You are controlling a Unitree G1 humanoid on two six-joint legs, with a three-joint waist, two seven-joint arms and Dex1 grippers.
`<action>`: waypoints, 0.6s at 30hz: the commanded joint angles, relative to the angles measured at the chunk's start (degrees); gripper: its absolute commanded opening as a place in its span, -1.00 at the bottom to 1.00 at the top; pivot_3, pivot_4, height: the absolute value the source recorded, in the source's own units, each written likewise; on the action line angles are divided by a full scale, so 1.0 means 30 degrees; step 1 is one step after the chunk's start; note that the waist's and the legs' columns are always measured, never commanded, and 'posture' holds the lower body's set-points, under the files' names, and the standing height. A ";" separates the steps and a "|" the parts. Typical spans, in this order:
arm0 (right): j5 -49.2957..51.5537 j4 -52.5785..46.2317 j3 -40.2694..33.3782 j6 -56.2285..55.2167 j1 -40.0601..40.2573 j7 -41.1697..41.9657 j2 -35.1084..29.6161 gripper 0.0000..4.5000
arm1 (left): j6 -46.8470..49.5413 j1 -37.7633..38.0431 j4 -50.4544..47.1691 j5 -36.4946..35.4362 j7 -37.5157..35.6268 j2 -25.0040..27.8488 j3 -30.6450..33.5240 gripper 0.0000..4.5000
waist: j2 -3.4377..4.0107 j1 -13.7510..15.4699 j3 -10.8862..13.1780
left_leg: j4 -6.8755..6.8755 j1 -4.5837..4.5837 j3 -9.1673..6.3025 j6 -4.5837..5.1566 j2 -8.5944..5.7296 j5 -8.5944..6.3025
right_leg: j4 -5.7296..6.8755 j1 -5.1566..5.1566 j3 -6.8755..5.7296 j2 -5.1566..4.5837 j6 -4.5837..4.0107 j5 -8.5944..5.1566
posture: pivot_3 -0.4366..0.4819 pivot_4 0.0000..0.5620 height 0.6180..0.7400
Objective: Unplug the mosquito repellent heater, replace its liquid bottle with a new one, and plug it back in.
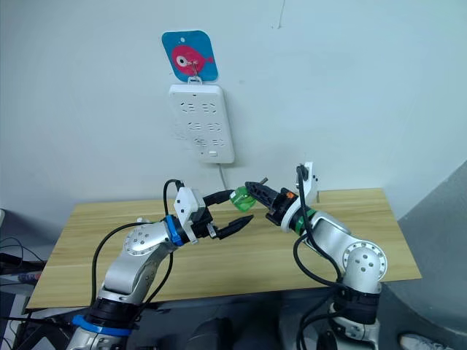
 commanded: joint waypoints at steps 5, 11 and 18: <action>-1.2895 0.3881 0.6910 -1.1384 0.1175 0.4907 -0.5487 -0.64 | 0.3222 0.1341 -0.2711 -0.0872 -0.1829 0.3148 0.0026 1.00 | -0.0001 0.0098 0.0002 | -0.0011 -0.0001 0.0015 0.0000 0.0004 0.0000 | -0.0014 -0.0024 0.0004 -0.0011 0.0038 -0.0023 | -0.30 -0.42 0.72; -1.8022 1.3836 0.7744 -1.9405 -0.0641 0.5076 -0.4272 -0.64 | 0.5944 0.2094 -0.5195 -0.1437 -0.1767 0.3875 -0.0303 1.00 | -0.0010 0.0387 0.0049 | -0.0012 0.0020 0.0038 0.0000 0.0039 -0.0001 | 0.0010 -0.0024 0.0016 -0.0022 -0.0012 0.0006 | -0.22 -0.36 0.72; -1.9600 2.0822 0.6514 -2.2694 -0.2491 0.4623 -0.3143 -0.64 | 0.6827 0.2692 -0.6641 -0.1235 -0.0913 0.3874 -0.0164 1.00 | -0.0001 0.1057 0.0075 | -0.0012 0.0023 0.0026 -0.0002 0.0011 -0.0002 | 0.0008 -0.0007 0.0001 -0.0060 -0.0050 0.0028 | -0.15 -0.33 0.72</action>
